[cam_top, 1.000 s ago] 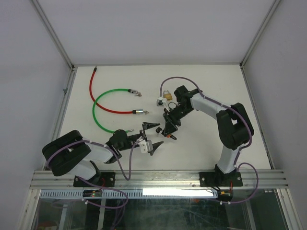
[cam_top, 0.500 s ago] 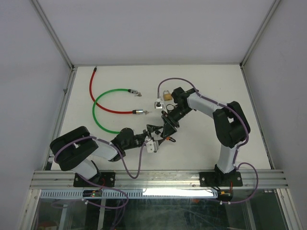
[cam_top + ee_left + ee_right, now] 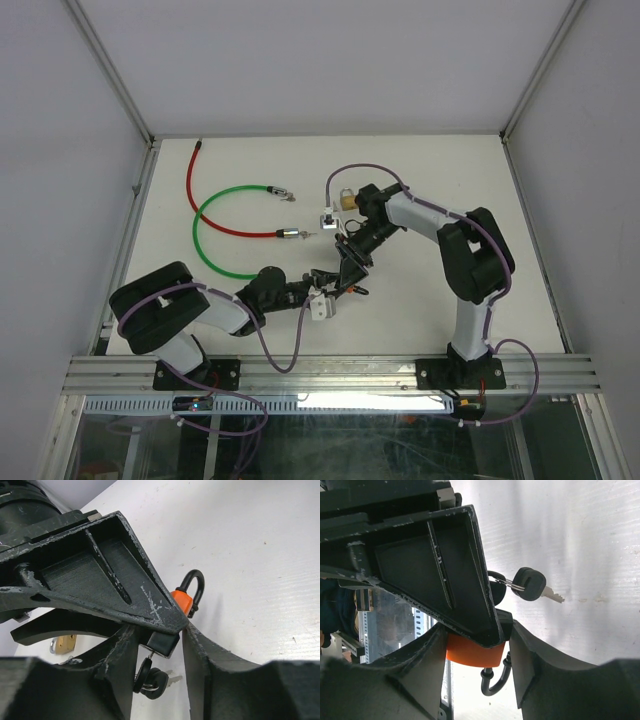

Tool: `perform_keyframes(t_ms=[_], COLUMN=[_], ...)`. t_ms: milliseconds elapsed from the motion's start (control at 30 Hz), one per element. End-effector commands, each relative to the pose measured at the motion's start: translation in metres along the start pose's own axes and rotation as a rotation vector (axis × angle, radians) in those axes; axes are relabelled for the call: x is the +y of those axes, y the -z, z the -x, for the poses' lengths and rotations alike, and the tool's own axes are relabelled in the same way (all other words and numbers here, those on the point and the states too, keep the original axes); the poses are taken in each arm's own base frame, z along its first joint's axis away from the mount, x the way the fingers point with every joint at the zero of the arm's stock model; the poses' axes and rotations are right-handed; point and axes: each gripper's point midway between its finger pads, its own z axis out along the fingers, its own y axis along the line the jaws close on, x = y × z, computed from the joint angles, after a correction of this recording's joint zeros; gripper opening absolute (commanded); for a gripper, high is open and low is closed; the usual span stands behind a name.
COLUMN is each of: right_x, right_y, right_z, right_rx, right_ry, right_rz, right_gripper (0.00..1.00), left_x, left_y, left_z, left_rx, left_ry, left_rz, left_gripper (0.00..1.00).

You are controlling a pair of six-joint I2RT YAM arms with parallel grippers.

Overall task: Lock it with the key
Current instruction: Pick up the lock from the center of the board.

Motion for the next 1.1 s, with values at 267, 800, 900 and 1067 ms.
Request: perform_keyframes(t_ms=[267,800,900,1067], right_x=[0.005,0.009,0.010,0.015], right_y=[-0.003,0.034,0.040,0.056], right_z=[0.019,0.032,0.034,0.038], right_rx=[-0.040,-0.128,-0.141,-0.180], right_ry=[-0.031,0.033,0.059,0.160], right_rz=[0.041,-0.070,-0.087,-0.150], right_gripper=[0.09,0.66,0.67,0.66], left_x=[0.015,0.011,0.011,0.018], left_y=[-0.006,0.010,0.012,0.022], left_z=[0.019,0.016,0.016,0.029], left_rx=[-0.072,-0.097,-0.097,-0.143], left_ry=[-0.058,0.082,0.113,0.195], left_rz=[0.049,0.127,0.138,0.185], left_gripper=[0.00,0.00,0.00,0.00])
